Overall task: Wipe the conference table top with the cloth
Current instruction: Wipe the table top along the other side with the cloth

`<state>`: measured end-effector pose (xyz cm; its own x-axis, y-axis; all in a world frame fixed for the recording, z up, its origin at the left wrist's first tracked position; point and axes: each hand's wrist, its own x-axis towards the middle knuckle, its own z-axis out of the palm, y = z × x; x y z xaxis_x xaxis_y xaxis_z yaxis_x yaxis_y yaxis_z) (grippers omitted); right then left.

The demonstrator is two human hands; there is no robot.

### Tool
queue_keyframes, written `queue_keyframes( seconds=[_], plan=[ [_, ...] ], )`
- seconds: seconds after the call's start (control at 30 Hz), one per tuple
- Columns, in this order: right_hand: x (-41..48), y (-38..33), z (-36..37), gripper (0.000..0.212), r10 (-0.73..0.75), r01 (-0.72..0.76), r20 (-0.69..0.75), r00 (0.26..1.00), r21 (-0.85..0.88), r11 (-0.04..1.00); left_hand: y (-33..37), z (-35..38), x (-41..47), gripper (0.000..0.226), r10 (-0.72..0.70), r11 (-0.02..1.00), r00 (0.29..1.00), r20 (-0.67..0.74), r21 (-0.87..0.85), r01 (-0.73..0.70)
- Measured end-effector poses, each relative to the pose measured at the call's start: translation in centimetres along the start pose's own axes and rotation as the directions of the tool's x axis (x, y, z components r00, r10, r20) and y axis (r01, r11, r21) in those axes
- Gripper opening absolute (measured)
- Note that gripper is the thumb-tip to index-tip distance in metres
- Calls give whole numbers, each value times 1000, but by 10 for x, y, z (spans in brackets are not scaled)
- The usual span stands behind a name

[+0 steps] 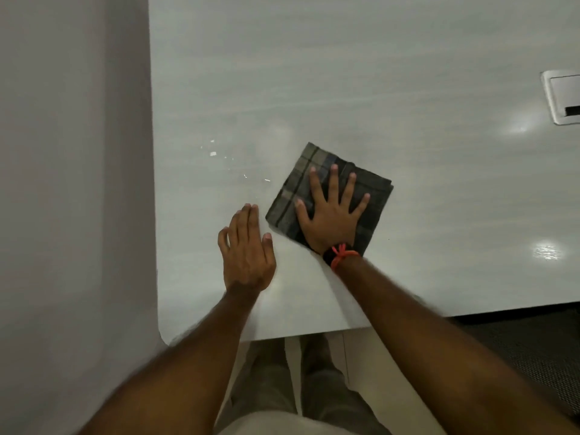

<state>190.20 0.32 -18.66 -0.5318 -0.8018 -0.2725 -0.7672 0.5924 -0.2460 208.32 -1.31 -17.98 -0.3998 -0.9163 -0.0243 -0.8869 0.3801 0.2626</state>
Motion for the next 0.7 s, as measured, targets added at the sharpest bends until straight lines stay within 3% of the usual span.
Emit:
queue_keyframes(
  seconds=[0.27,0.57,0.7],
  plan=[
    [-93,20,20,73,-30,30,3,1000,-40,999,3,-4,0,55,-4,1000,1000,31,9,4],
    [40,-13,-3,70,106,-107,-99,989,-4,994,1,1,3,54,4,1000,1000,18,0,-4],
    [-11,1,6,68,-46,43,-58,997,-45,998,2,-1,2,55,-3,1000,1000,21,21,2]
  ],
)
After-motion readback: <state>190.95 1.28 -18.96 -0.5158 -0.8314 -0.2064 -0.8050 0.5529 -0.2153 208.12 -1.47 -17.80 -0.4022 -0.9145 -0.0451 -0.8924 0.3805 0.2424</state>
